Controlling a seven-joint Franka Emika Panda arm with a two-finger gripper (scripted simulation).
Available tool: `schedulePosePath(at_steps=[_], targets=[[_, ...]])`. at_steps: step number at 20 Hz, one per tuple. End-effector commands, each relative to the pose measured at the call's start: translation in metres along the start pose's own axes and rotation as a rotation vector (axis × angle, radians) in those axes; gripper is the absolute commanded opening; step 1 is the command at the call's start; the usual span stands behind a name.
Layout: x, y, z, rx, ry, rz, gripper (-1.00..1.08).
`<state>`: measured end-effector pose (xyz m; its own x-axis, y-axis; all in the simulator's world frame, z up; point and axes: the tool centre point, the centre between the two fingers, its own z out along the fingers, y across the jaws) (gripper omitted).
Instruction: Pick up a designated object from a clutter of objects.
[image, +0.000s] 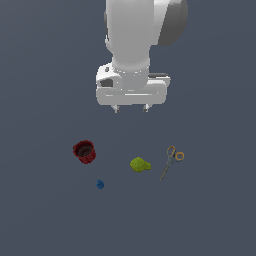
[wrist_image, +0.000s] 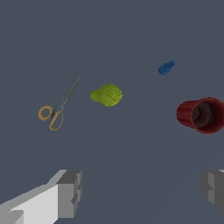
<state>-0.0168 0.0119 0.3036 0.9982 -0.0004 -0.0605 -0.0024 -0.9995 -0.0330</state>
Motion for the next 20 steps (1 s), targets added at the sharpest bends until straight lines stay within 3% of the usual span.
schedulePosePath(at_steps=[1,20], targets=[[0.000,0.000,0.000,0.000,0.000,0.000,1.00],[0.005,0.013,-0.014,-0.004,0.032,-0.013,1.00]])
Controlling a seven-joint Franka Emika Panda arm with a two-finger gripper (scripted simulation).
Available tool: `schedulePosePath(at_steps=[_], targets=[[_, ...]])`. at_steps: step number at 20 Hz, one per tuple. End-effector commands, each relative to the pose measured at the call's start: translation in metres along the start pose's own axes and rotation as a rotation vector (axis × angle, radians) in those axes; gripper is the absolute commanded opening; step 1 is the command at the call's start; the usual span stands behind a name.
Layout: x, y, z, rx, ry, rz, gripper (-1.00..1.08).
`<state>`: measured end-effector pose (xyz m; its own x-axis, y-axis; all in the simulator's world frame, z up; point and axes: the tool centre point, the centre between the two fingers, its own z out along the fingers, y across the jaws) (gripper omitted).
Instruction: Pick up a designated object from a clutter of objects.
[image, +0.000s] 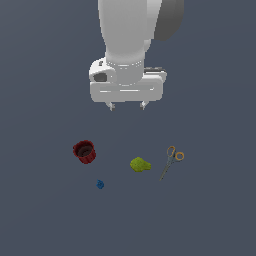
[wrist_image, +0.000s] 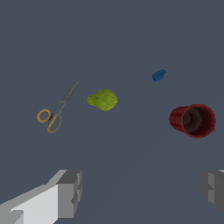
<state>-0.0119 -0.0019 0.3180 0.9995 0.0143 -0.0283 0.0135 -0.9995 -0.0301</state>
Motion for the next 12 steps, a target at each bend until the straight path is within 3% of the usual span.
schedulePosePath(at_steps=[1,12], targets=[[0.001,-0.001,0.002,0.000,0.000,0.006,1.00],[0.017,-0.018,0.026,-0.007,0.002,0.099,1.00]])
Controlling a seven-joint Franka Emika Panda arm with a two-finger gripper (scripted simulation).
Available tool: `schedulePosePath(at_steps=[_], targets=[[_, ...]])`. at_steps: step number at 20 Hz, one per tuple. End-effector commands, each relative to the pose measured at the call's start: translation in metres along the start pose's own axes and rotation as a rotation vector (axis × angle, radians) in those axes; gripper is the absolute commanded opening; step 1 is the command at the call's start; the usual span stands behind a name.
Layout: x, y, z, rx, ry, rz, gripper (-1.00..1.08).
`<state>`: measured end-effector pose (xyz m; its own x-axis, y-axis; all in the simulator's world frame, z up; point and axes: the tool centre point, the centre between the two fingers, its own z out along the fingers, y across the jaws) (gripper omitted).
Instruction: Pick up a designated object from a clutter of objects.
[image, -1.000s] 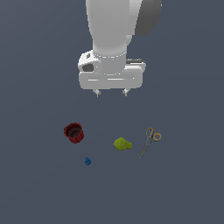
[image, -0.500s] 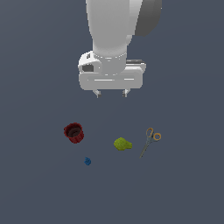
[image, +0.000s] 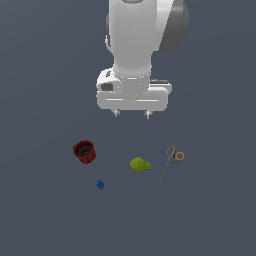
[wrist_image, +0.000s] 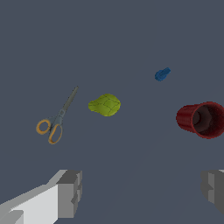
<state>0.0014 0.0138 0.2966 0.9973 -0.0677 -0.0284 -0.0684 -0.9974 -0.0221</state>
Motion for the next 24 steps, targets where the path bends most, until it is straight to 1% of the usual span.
schedulePosePath(at_steps=[1,13,24], targets=[[0.004,-0.006,0.008,-0.002,0.001,0.031,1.00],[0.028,-0.051,0.067,-0.012,0.009,0.237,1.00],[0.040,-0.096,0.128,-0.016,0.020,0.435,1.00]])
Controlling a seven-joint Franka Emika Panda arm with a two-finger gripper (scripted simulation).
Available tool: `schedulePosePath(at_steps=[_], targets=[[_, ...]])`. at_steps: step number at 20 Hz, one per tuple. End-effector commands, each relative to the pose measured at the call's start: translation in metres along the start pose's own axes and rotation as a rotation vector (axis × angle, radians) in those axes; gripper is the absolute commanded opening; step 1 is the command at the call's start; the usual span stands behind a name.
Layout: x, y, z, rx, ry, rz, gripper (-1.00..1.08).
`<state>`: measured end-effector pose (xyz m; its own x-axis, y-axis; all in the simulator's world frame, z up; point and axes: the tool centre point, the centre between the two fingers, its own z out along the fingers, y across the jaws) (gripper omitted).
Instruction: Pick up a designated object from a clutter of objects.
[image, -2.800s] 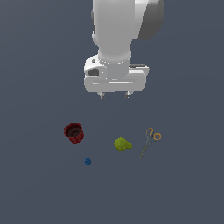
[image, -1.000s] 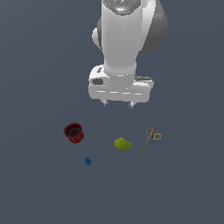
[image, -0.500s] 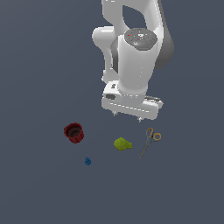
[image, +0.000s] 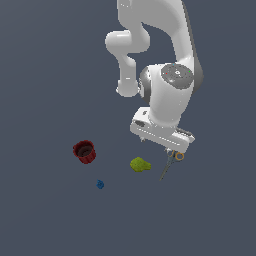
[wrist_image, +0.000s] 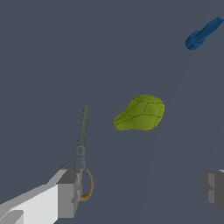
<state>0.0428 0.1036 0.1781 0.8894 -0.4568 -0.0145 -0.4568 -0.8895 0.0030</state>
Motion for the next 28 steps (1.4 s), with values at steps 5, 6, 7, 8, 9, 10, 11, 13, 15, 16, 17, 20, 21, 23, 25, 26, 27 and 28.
schedulePosePath(at_steps=[5,6,7,8,9,10,11,13,15,16,17,20,21,23,25,26,27,28], targets=[[-0.009,-0.026,0.037,0.000,0.006,0.117,1.00],[-0.011,-0.030,0.043,0.000,0.006,0.135,1.00],[-0.013,-0.034,0.049,0.000,0.007,0.153,1.00],[-0.014,-0.038,0.054,0.001,0.008,0.171,1.00],[-0.016,-0.042,0.060,0.001,0.008,0.189,1.00],[-0.018,-0.045,0.066,0.001,0.009,0.206,1.00],[-0.020,-0.049,0.072,0.001,0.010,0.223,1.00],[-0.024,-0.055,0.082,0.002,0.011,0.254,1.00],[-0.028,-0.060,0.091,0.003,0.012,0.281,1.00],[-0.030,-0.063,0.095,0.003,0.012,0.293,1.00],[-0.031,-0.065,0.099,0.003,0.012,0.304,1.00],[-0.036,-0.070,0.108,0.004,0.013,0.333,1.00],[-0.037,-0.072,0.111,0.005,0.013,0.341,1.00],[-0.039,-0.074,0.115,0.005,0.013,0.353,1.00],[-0.040,-0.076,0.118,0.005,0.014,0.362,1.00],[-0.041,-0.076,0.119,0.005,0.014,0.366,1.00],[-0.041,-0.077,0.120,0.006,0.014,0.368,1.00],[-0.041,-0.077,0.120,0.006,0.014,0.369,1.00]])
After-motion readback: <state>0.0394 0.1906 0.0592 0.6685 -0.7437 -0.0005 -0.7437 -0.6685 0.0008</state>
